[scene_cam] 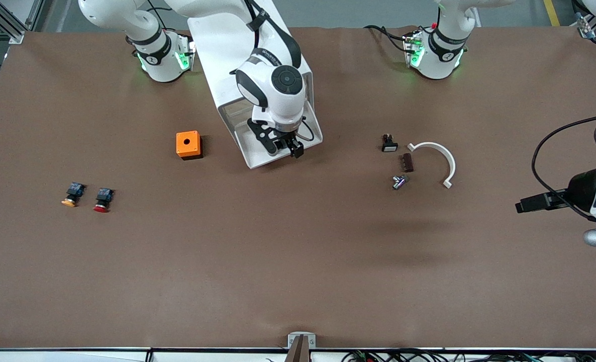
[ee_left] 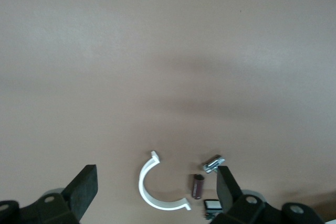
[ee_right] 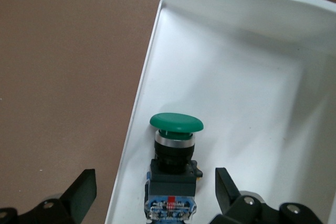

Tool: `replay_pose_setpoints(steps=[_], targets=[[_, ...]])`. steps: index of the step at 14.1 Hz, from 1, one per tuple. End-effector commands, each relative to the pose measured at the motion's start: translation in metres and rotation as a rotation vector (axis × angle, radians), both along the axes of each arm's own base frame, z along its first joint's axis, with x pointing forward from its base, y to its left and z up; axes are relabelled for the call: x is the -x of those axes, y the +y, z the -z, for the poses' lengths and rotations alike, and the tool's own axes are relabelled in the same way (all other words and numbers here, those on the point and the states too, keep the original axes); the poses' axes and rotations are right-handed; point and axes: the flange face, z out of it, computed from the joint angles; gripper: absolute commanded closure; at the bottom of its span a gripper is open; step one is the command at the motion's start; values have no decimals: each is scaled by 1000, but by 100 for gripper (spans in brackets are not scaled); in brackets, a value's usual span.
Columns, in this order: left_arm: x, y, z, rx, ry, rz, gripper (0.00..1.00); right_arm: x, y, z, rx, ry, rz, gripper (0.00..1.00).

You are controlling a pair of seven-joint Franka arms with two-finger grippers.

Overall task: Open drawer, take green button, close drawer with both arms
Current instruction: 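Grasp the green button in the drawer with the right gripper and lift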

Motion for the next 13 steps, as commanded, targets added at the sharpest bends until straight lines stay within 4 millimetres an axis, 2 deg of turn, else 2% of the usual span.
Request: replay_pose_setpoints(steps=[1, 4, 6, 10, 11, 12, 13], targets=[[11, 23, -8, -6, -11, 83, 0, 1, 7, 0, 12, -7, -31, 0], [15, 34, -13, -64, -18, 202, 0, 2, 8, 0, 13, -6, -26, 0], [22, 33, -22, -77, -21, 253, 0, 4, 8, 1, 22, 2, -27, 0], [61, 23, -45, -69, -24, 255, 0, 6, 6, 3, 31, 15, -28, 0], [73, 13, -51, -64, -26, 266, 0, 6, 6, 3, 30, 16, -29, 9], [85, 5, -57, -62, -33, 275, 0, 5, 5, 3, 29, 18, -25, 32], [96, -3, -62, -61, -34, 267, 0, 5, 5, 3, 27, 20, -23, 60]])
